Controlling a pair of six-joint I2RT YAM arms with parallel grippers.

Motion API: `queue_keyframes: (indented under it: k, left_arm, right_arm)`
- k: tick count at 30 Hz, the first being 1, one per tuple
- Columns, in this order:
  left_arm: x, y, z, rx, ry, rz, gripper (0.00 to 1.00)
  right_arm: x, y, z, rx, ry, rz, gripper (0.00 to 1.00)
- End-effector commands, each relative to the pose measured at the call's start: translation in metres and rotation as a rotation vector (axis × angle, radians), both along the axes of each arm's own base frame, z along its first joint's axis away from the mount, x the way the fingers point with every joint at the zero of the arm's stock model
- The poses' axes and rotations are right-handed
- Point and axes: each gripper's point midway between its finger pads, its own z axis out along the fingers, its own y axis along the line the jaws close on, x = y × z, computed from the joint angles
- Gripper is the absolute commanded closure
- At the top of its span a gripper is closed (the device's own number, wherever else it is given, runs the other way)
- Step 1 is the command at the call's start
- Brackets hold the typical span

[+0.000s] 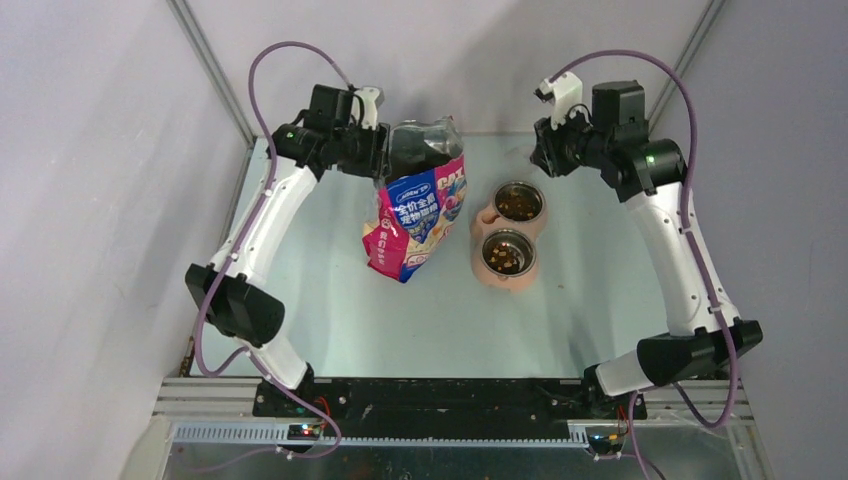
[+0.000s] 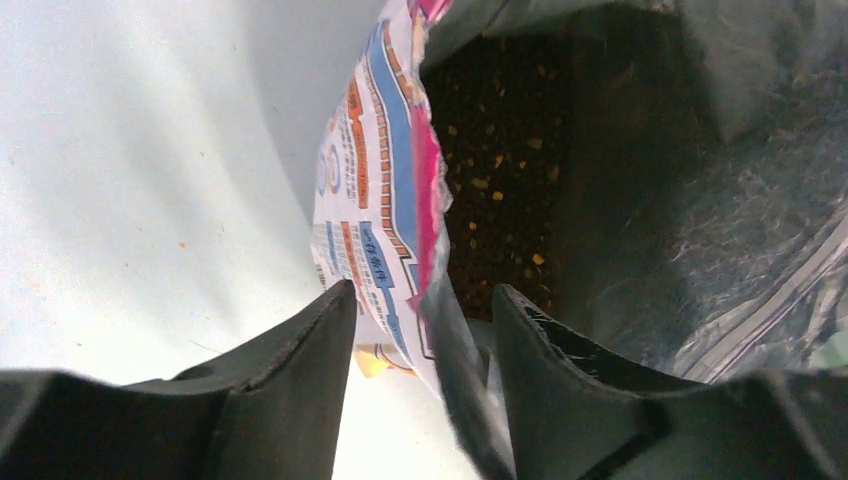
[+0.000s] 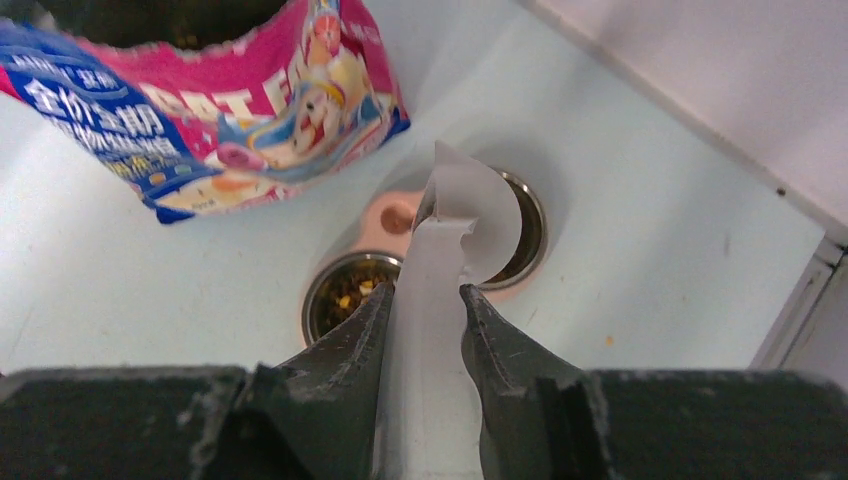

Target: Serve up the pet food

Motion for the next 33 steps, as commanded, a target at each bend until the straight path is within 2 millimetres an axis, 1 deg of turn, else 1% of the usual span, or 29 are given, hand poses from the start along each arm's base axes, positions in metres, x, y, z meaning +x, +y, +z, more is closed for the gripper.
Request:
queue_keyframes:
  k: [1, 2, 3, 4, 5, 6, 7, 8, 9, 10, 11, 12, 13, 14, 15, 18, 19, 20, 21, 22, 23, 24, 26, 28, 30, 33]
  left_arm:
    - [-0.008, 0.003, -0.005, 0.026, 0.016, 0.021, 0.48]
    - [-0.006, -0.001, 0.0, 0.018, 0.003, 0.004, 0.51]
    - [-0.004, -0.002, 0.001, 0.028, -0.009, -0.023, 0.56]
    - [-0.002, -0.007, 0.009, 0.014, -0.035, -0.051, 0.59]
    - [0.0, -0.009, 0.011, 0.019, -0.051, -0.074, 0.65]
    - [0.002, -0.012, 0.02, 0.004, -0.071, -0.092, 0.69]
    - [0.005, -0.015, 0.021, 0.001, -0.077, -0.101, 0.78]
    - [0.007, -0.016, 0.028, 0.0, -0.1, -0.116, 0.82]
    - [0.009, -0.016, 0.028, 0.01, -0.108, -0.127, 0.89]
    - [0.011, -0.017, 0.034, 0.011, -0.125, -0.131, 0.92]
    - [0.013, -0.018, 0.035, 0.018, -0.133, -0.145, 0.97]
    - [0.013, -0.02, 0.043, 0.013, -0.152, -0.159, 0.98]
    - [0.014, -0.023, 0.045, 0.012, -0.161, -0.178, 1.0]
    - [0.014, -0.027, 0.054, 0.004, -0.184, -0.193, 1.0]
    - [0.015, -0.03, 0.057, 0.001, -0.192, -0.216, 1.0]
    - [0.017, -0.04, 0.07, -0.019, -0.223, -0.245, 1.0]
    - [0.016, -0.043, 0.073, -0.032, -0.229, -0.255, 1.0]
    - [0.016, -0.045, 0.079, -0.044, -0.24, -0.253, 1.0]
    - [0.014, -0.049, 0.081, -0.052, -0.248, -0.26, 1.0]
    - [0.011, -0.051, 0.086, -0.058, -0.257, -0.266, 1.0]
    - [0.007, -0.055, 0.088, -0.063, -0.262, -0.282, 1.0]
    - [0.003, -0.057, 0.092, -0.063, -0.273, -0.295, 1.0]
    - [-0.006, -0.066, 0.095, -0.063, -0.284, -0.327, 1.0]
    - [-0.012, -0.071, 0.096, -0.062, -0.29, -0.35, 1.0]
    - [-0.02, -0.079, 0.099, -0.057, -0.301, -0.376, 1.0]
    - [-0.034, -0.092, 0.103, -0.06, -0.311, -0.423, 1.0]
  right_arm:
    - [0.028, 0.022, 0.045, 0.079, -0.125, 0.001, 1.0]
    - [0.032, 0.025, 0.067, 0.105, -0.179, 0.002, 1.0]
    - [0.04, 0.032, 0.068, 0.127, -0.174, 0.003, 1.0]
    - [0.041, 0.035, 0.088, 0.152, -0.217, 0.008, 1.0]
    - [0.048, 0.044, 0.088, 0.173, -0.208, 0.018, 1.0]
    - [0.049, 0.049, 0.103, 0.193, -0.241, 0.029, 1.0]
    - [0.055, 0.059, 0.101, 0.206, -0.228, 0.047, 1.0]
    - [0.054, 0.063, 0.112, 0.221, -0.253, 0.058, 1.0]
    - [0.057, 0.073, 0.11, 0.231, -0.243, 0.078, 1.0]
    - [0.055, 0.079, 0.12, 0.246, -0.263, 0.093, 1.0]
    - [0.056, 0.087, 0.123, 0.262, -0.265, 0.106, 1.0]
    - [0.055, 0.091, 0.125, 0.273, -0.267, 0.116, 1.0]
    - [0.052, 0.099, 0.128, 0.297, -0.263, 0.142, 1.0]
    - [0.05, 0.104, 0.129, 0.317, -0.252, 0.159, 1.0]
    - [0.043, 0.113, 0.129, 0.335, -0.24, 0.208, 1.0]
    - [0.027, 0.13, 0.122, 0.36, -0.18, 0.303, 1.0]
    - [0.021, 0.133, 0.116, 0.361, -0.148, 0.334, 1.0]
    - [0.016, 0.134, 0.115, 0.358, -0.141, 0.347, 1.0]
    - [0.014, 0.134, 0.106, 0.349, -0.115, 0.353, 1.0]
    - [0.009, 0.131, 0.107, 0.339, -0.124, 0.361, 1.0]
    - [0.006, 0.131, 0.098, 0.325, -0.1, 0.369, 1.0]
    - [0.001, 0.127, 0.096, 0.305, -0.105, 0.381, 1.0]
    - [-0.005, 0.123, 0.087, 0.278, -0.082, 0.388, 1.0]
    - [-0.009, 0.121, 0.073, 0.25, -0.042, 0.4, 1.0]
    - [-0.008, 0.116, 0.059, 0.212, -0.004, 0.383, 1.0]
    - [0.004, 0.11, 0.037, 0.168, 0.049, 0.314, 1.0]
